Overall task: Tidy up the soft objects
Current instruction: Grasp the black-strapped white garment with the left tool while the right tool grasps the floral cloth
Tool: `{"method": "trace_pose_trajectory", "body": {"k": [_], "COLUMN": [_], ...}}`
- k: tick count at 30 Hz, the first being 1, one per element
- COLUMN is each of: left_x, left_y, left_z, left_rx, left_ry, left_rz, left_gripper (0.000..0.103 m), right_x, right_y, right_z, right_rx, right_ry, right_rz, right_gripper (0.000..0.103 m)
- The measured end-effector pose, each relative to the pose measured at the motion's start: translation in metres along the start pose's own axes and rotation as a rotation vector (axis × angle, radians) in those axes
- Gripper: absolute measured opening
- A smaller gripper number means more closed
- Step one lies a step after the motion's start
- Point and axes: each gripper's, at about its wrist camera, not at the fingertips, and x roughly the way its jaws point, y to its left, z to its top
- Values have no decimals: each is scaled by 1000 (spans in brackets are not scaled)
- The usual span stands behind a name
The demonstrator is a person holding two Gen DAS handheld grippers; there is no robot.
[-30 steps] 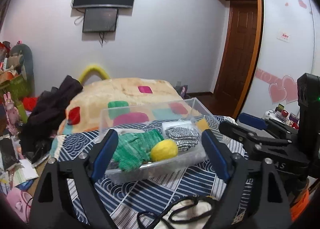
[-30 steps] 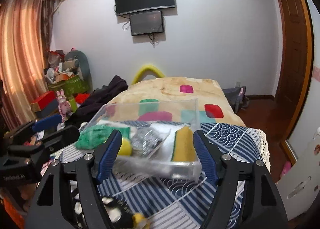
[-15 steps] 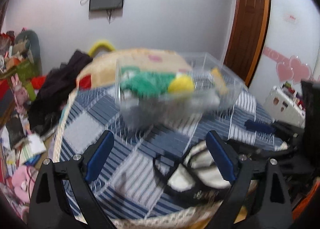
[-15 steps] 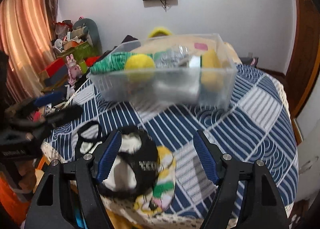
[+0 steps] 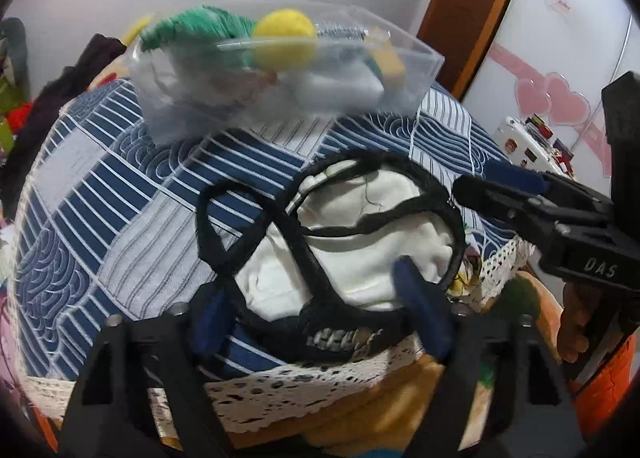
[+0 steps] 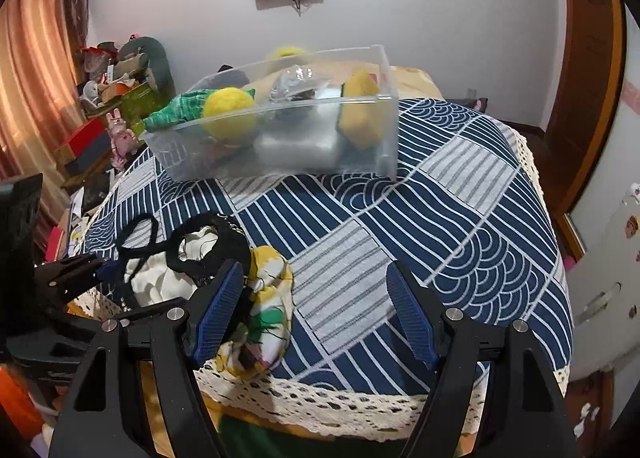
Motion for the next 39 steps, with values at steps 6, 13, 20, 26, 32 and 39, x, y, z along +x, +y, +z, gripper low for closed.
{"method": "trace_pose_trajectory", "body": {"k": [6, 13, 20, 26, 32, 39], "left_x": [-4, -23, -42, -39, -33, -7], "left_y": [-1, 8, 38, 63, 54, 43], "left_z": [0, 3, 9, 8, 4, -2], "left_rx": [6, -2, -69, -135, -98, -78], "left_ry": [-30, -97, -153, -113, -84, 7], "left_rz": [-26, 58, 137, 145, 131, 69], "left_gripper": [10, 8, 8, 20, 67, 78], "right_x": [-3, 14, 24, 22, 14, 12], "right_y": [0, 16, 29, 22, 18, 20], "right_z": [-4, -8, -13, -11, -9, -6], "right_rx": [5, -23, -67, -44, -39, -51], "right_ry": [3, 61, 87, 80, 53, 39], "right_rz": [12, 65, 90, 89, 59, 49], "right_gripper": [71, 71, 45, 13, 13, 13]}}
